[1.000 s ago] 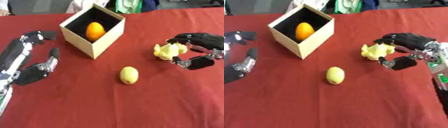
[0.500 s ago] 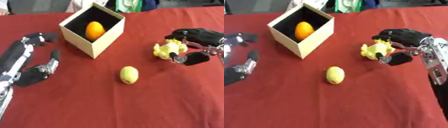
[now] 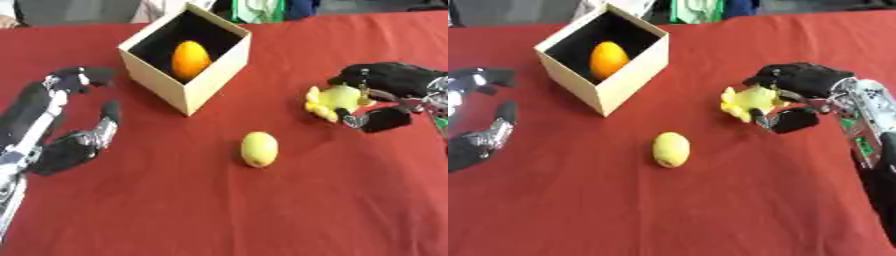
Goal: Pick up objects on the table and place them in the box.
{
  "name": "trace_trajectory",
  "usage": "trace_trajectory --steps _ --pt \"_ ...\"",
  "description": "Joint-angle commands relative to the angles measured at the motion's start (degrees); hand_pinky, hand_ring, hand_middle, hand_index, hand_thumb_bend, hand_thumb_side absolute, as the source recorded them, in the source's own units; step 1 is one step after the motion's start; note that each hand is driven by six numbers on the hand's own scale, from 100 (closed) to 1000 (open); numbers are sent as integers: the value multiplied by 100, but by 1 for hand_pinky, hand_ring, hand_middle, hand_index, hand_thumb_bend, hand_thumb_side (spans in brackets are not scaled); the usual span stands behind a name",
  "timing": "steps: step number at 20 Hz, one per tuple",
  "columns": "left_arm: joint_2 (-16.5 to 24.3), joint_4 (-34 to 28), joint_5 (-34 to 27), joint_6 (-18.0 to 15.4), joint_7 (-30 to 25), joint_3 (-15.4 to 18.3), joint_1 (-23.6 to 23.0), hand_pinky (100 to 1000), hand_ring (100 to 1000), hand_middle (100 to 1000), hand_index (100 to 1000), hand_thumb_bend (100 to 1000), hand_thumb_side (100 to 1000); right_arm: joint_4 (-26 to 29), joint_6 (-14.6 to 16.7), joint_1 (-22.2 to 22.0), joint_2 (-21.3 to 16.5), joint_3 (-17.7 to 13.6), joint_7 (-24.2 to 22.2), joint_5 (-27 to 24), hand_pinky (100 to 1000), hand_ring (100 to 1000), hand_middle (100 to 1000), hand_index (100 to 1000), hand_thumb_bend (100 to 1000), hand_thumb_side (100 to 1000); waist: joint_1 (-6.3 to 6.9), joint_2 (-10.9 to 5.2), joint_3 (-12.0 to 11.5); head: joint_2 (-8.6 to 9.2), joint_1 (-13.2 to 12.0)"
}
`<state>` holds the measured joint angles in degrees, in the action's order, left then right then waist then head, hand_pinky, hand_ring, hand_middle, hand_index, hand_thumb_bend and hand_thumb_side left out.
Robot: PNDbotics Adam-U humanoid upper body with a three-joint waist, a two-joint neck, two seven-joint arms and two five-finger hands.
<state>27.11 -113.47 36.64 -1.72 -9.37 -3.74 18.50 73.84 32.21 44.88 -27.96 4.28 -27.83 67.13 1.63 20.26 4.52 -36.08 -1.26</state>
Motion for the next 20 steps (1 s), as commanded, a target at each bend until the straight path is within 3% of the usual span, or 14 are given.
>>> trace_trajectory --steps 1,6,9,12,20 --pt "32 -112 23 1 -31 10 23 718 775 690 883 100 779 -25 42 108 -82 -10 -14 125 818 966 853 1000 100 864 -18 -94 -11 73 18" --pt "10 -112 13 15 -73 5 27 720 774 690 883 100 782 -44 82 134 -60 6 -16 137 808 956 802 911 100 805 -27 -93 -18 81 25" --pt "6 -112 -7 7 -75 8 38 721 774 689 882 100 782 -9 58 118 -51 7 95 67 791 932 649 747 100 741 -28 -94 -21 91 19" --pt "-7 -112 -16 0 -95 3 35 721 773 688 881 100 786 10 49 107 -37 17 202 -51 779 911 576 689 100 749 -25 -93 -25 99 22" --pt "-28 -112 -29 -22 -127 0 15 722 772 688 879 100 785 54 -84 85 -45 13 268 -421 765 878 502 609 100 490 -22 -88 -35 95 24"
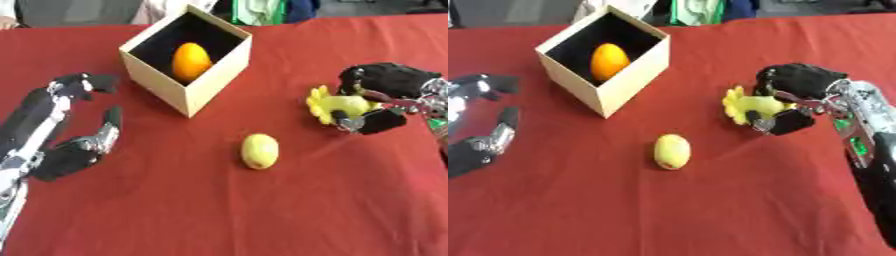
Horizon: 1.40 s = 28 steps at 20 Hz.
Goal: Pick up objects on the table and place them in the box.
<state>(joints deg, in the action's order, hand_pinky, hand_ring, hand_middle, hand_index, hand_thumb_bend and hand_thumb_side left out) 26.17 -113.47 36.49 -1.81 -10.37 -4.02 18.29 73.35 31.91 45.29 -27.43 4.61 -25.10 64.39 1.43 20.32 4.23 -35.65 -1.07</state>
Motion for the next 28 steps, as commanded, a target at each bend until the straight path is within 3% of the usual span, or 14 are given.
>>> trace_trajectory --steps 1,3,4,19,28 --pt "65 -112 -12 -14 -31 27 34 721 772 687 879 100 786 111 -69 47 -104 -18 -29 -207 765 876 497 603 100 448 -4 -94 -7 54 4" --pt "61 -112 -16 -18 -40 26 31 721 772 687 879 100 781 135 -93 55 -110 -14 -106 -361 761 866 479 584 100 306 -6 -96 -7 57 6" --pt "58 -112 -18 -20 -44 27 30 721 772 687 879 100 780 147 -106 60 -109 -13 -164 -448 760 863 473 578 100 289 -7 -97 -4 55 5" --pt "44 -112 -27 -23 -94 31 19 719 770 683 872 100 769 463 -461 154 -83 -80 -725 -1377 757 850 450 562 100 275 -11 -115 46 90 1" --pt "44 -112 -41 -38 -61 47 4 719 769 682 870 100 761 670 -513 601 71 -14 -689 -1740 752 838 432 547 100 231 -21 -154 35 68 13"
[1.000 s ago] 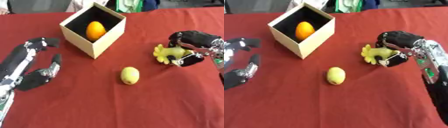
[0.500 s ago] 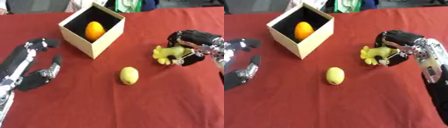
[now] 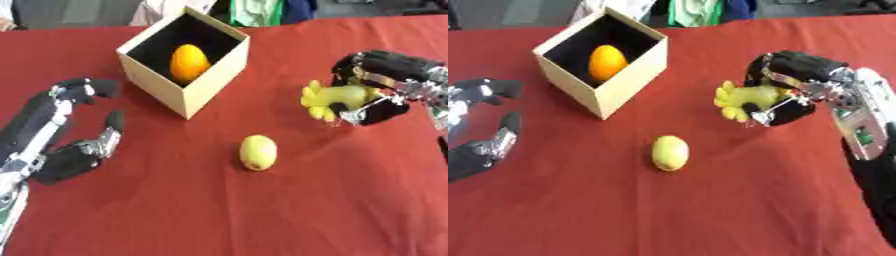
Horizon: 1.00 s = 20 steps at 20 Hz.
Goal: Pick up objects on the table and place them in the box.
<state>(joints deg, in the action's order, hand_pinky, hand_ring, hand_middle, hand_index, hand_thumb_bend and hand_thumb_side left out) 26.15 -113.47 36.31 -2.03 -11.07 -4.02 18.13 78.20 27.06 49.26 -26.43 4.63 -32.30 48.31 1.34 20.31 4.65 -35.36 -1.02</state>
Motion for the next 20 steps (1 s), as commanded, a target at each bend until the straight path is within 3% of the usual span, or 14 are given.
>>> trace_trajectory --steps 1,6,13,20 --pt "45 -112 -24 -17 12 50 19 719 769 683 870 100 761 213 -30 297 10 -2 43 -179 751 838 432 547 100 229 -13 -157 -11 37 9" --pt "29 -112 -39 -14 2 51 3 719 769 682 870 100 757 229 -5 867 322 161 81 -322 746 833 435 551 100 216 -20 -194 -40 23 26" --pt "-14 -112 -75 -24 -35 31 -7 719 769 682 870 100 759 -96 -32 1637 1151 292 172 -217 761 830 429 548 100 201 -21 -234 -132 -5 88" --pt "-78 -112 -235 -109 10 15 97 716 767 680 871 100 744 -602 -274 2028 2155 137 390 466 770 832 422 543 100 198 -11 -219 -295 -41 236"
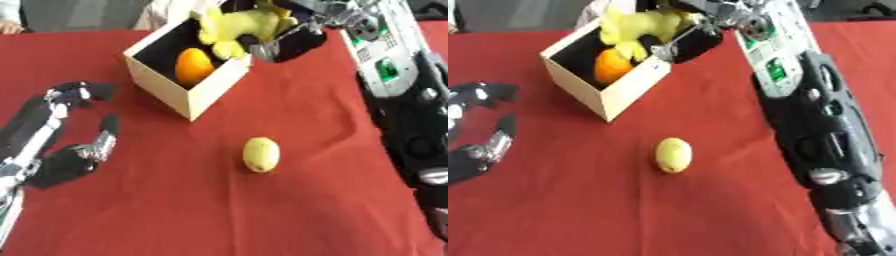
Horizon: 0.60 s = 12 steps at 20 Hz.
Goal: Pick up objects on the table and place them in the box.
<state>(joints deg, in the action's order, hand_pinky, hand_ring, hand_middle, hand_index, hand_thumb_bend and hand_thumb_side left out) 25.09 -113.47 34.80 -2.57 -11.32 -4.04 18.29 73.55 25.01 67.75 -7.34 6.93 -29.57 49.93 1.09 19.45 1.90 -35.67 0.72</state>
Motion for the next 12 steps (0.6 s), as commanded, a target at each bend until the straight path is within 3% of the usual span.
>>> trace_trajectory --steps 1,12 --pt "18 -112 -127 -93 65 16 101 716 767 679 871 100 740 -243 -95 190 363 -129 189 473 771 832 421 542 100 198 20 -121 -50 -25 97" --pt "-113 -112 -288 -475 368 11 75 715 766 678 870 100 729 -1157 -537 116 1146 -667 1332 2418 775 837 418 540 100 198 65 34 -258 15 298"
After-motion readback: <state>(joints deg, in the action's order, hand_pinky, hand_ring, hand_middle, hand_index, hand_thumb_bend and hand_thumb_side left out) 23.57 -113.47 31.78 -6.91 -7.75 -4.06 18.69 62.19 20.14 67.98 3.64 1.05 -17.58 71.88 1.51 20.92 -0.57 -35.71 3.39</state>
